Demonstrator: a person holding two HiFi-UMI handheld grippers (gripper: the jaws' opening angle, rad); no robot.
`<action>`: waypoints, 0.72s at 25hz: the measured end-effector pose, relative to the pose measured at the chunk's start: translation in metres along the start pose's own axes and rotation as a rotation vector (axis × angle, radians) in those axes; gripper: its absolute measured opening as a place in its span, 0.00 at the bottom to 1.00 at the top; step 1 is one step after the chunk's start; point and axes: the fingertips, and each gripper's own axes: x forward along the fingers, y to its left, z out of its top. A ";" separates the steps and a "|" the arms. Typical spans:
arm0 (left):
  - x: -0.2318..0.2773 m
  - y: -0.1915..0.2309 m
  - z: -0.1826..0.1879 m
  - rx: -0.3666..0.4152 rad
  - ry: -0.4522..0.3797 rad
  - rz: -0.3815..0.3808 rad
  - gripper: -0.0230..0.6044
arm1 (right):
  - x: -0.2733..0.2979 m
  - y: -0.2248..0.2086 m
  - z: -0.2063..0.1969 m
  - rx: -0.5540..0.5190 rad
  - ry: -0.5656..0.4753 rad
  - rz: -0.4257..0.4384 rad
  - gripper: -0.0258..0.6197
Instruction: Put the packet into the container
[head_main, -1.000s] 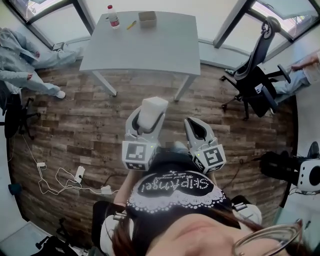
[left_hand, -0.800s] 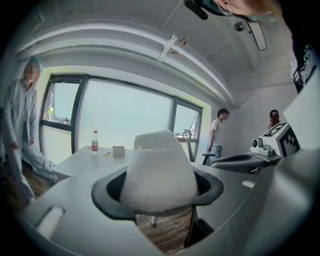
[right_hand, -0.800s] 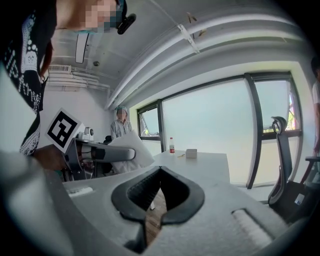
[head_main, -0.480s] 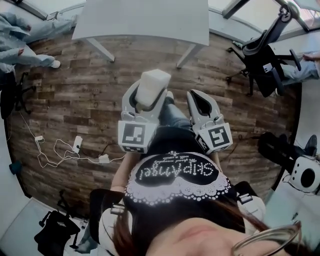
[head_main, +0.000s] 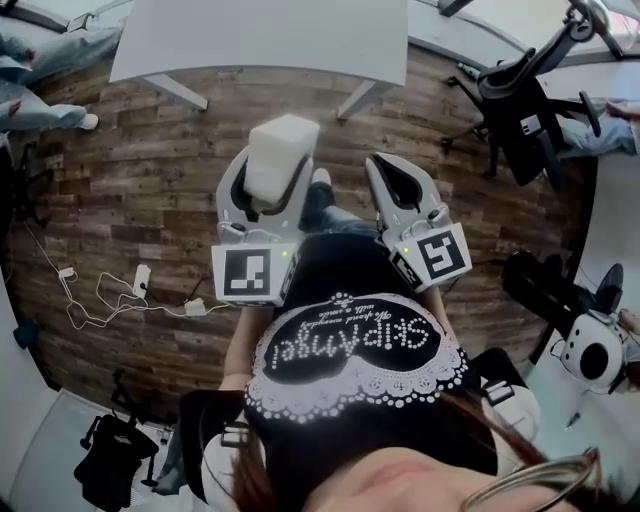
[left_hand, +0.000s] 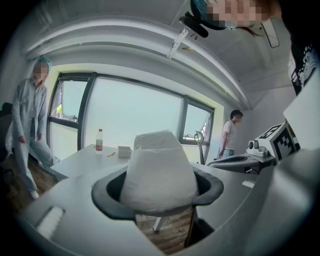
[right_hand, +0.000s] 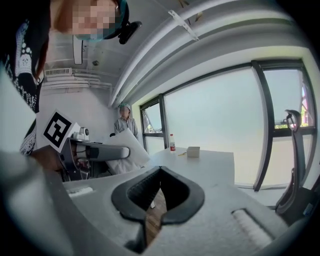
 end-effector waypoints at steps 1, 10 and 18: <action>0.005 0.000 0.001 -0.004 0.003 0.005 0.49 | 0.003 -0.005 0.001 0.003 0.003 0.007 0.03; 0.043 0.010 0.010 -0.020 0.003 0.045 0.49 | 0.034 -0.035 0.010 0.007 -0.001 0.061 0.03; 0.071 0.004 0.019 -0.005 -0.007 0.026 0.49 | 0.043 -0.059 0.013 0.003 -0.009 0.060 0.03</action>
